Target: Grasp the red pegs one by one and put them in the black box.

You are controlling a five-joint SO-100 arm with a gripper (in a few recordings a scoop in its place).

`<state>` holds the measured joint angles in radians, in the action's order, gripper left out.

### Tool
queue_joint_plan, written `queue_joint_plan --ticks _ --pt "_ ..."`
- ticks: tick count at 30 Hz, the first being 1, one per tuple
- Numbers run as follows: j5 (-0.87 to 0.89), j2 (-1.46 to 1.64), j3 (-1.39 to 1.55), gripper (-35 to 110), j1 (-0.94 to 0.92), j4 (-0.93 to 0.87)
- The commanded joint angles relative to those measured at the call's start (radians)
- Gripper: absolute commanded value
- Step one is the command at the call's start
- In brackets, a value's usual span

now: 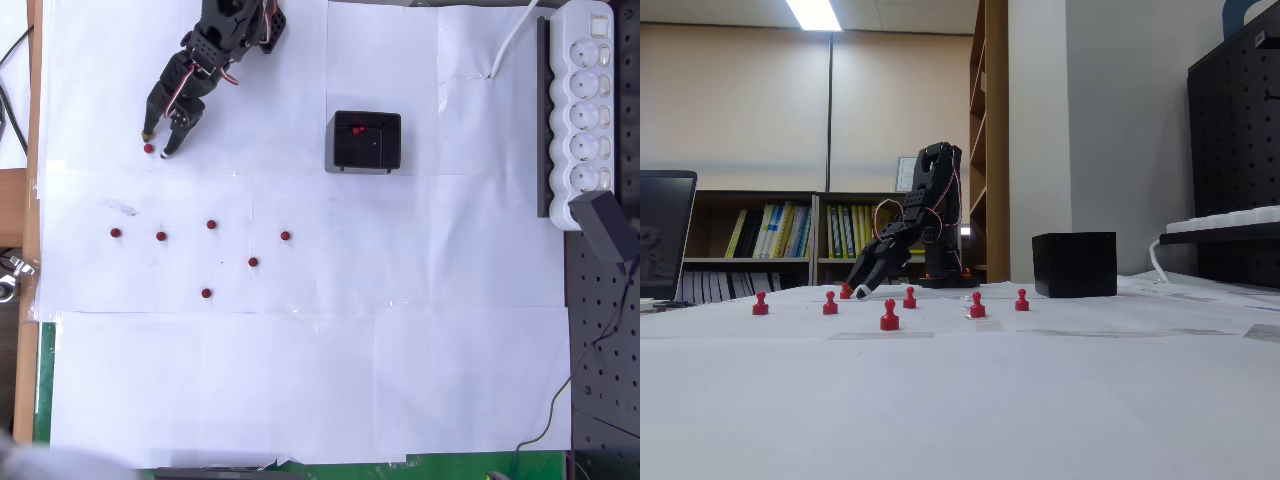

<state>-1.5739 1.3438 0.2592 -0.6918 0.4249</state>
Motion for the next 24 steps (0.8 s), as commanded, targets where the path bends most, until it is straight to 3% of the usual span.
queue_joint_plan --ticks 1,24 --pt "-0.012 0.037 0.054 15 -0.02 0.015" --pt "-0.021 0.057 0.064 5 -0.021 0.054"
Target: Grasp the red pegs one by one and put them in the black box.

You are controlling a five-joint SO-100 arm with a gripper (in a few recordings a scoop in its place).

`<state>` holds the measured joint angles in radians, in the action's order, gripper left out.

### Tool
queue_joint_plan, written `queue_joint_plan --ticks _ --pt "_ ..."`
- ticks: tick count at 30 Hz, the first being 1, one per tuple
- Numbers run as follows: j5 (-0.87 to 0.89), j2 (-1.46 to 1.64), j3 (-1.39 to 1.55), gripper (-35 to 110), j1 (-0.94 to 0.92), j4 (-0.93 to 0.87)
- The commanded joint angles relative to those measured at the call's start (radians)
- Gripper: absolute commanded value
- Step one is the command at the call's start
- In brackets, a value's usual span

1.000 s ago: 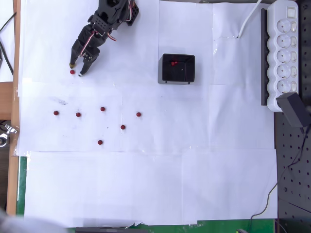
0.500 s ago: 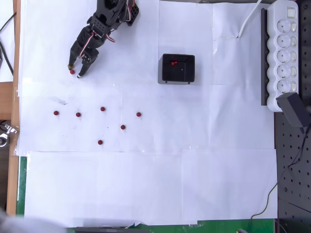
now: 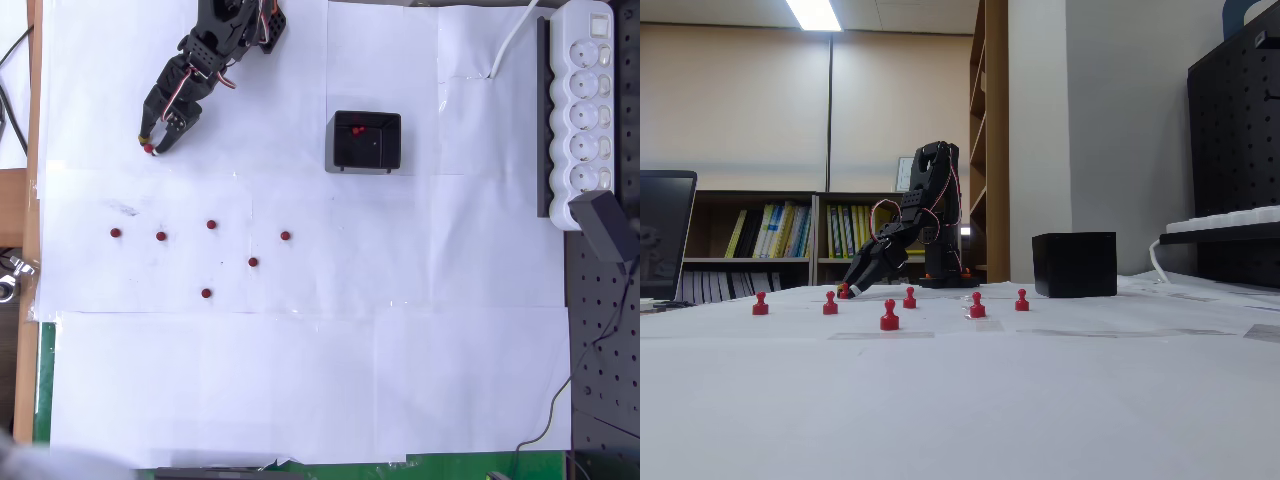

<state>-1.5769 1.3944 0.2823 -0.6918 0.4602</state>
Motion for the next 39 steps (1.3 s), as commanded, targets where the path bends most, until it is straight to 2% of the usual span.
queue_joint_plan --ticks 1,17,19,23,25,29,32,35,39 --pt "-0.02 0.008 0.046 5 -0.021 0.02" --pt "-0.014 0.025 0.078 0 -0.023 -0.028" --pt "0.005 -0.023 0.114 0 -0.023 -0.187" --pt "0.041 -0.213 0.333 0 0.0 -0.884" --pt "0.006 -0.301 0.457 0 0.052 -1.18" --pt "-0.12 -0.422 0.75 0 0.247 -1.654" --pt "-0.179 -0.393 1.055 0 0.462 -2.019" --pt "-0.302 -0.291 1.316 0 0.718 -2.23" --pt "-0.514 -0.176 1.516 0 1.034 -2.263"
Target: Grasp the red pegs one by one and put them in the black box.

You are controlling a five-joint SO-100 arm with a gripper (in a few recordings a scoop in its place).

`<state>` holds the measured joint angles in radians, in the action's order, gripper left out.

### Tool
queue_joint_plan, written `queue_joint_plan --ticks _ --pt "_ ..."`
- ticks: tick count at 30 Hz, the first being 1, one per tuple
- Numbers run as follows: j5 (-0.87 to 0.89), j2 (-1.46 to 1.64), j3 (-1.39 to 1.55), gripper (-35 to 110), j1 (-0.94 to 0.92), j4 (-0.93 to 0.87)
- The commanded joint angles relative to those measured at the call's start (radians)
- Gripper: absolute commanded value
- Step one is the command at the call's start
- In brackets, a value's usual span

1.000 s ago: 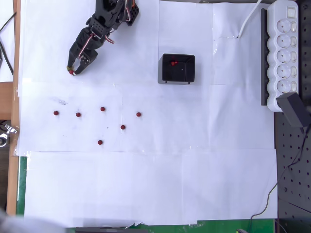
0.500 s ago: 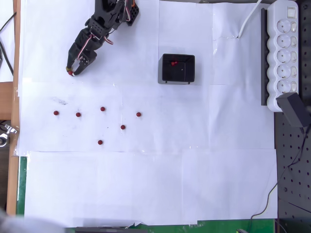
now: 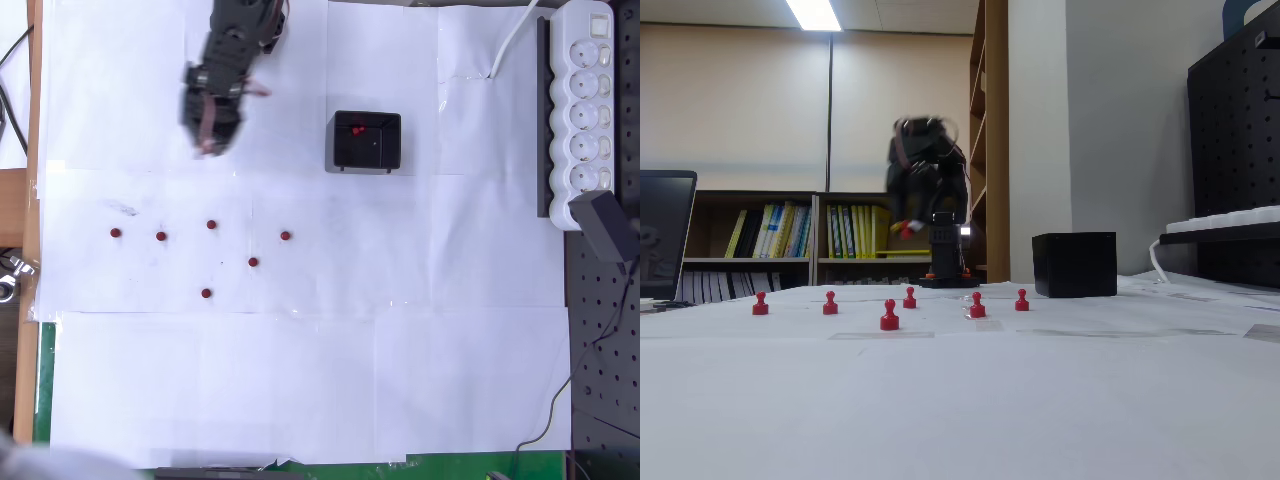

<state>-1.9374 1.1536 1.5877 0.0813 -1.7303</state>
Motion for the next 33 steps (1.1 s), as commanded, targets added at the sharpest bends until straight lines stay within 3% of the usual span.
queue_joint_plan --ticks 1,6,13,23,33 --pt "-0.192 0.1 0.241 0 0.325 -0.066" --pt "-0.318 0.249 0.275 0 0.552 0.038" --pt "-0.394 0.446 0.265 0 0.699 0.225" --pt "-0.422 0.511 0.155 6 0.718 0.347" --pt "-0.383 0.373 0.268 18 0.657 0.25"
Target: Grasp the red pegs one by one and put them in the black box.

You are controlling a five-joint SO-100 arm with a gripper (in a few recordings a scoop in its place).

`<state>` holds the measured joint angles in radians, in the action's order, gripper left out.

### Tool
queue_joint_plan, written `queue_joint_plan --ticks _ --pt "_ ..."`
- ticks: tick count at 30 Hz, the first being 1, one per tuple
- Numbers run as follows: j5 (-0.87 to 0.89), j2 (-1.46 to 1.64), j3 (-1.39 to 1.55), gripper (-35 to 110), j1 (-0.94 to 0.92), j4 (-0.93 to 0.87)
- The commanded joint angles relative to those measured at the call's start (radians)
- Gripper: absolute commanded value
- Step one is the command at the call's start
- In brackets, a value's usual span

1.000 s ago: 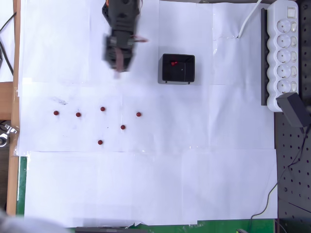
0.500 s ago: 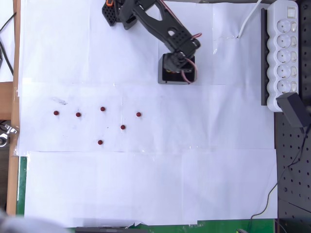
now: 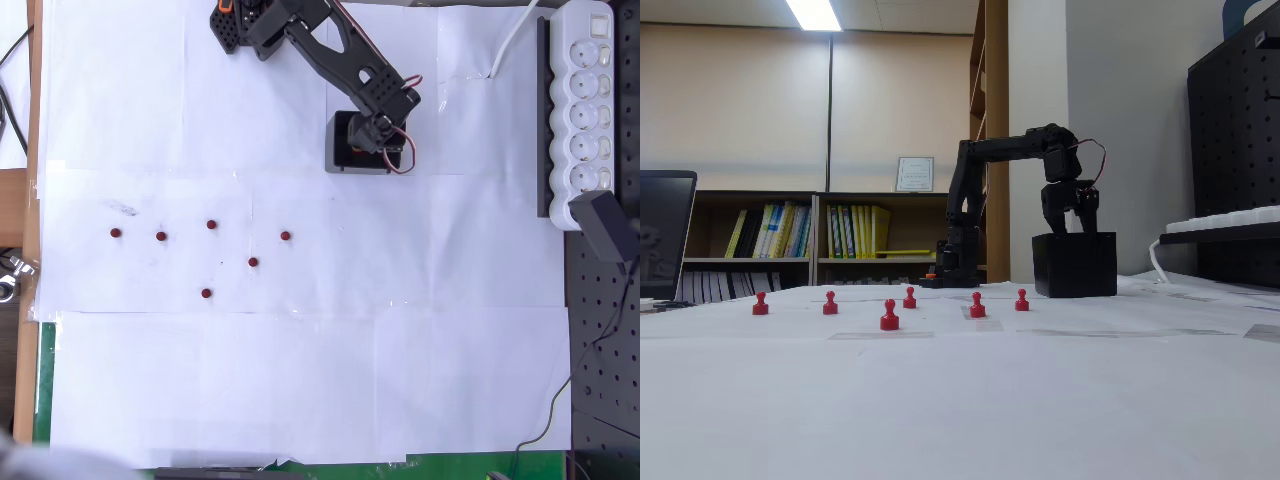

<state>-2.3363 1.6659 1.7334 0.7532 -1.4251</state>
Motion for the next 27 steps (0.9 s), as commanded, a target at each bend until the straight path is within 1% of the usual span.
queue_joint_plan --ticks 1,4,6,8,10,13,16,18,22,25,27 --pt "0.029 -0.175 0.16 18 -0.028 -0.077" --pt "0.052 -0.255 0.324 19 -0.081 -0.166" --pt "0.072 -0.328 0.362 19 -0.135 -0.183" --pt "0.117 -0.417 0.31 18 -0.199 -0.175" --pt "0.181 -0.528 0.138 18 -0.287 -0.101" --pt "0.325 -0.657 -0.206 18 -0.442 0.078" --pt "0.486 -0.772 -0.638 18 -0.563 0.402" --pt "0.552 -0.799 -0.838 18 -0.607 0.569" --pt "0.607 -0.772 -1.019 18 -0.626 0.796" --pt "0.64 -0.696 -1.147 18 -0.623 1.1" --pt "0.658 -0.64 -1.201 18 -0.618 1.266"
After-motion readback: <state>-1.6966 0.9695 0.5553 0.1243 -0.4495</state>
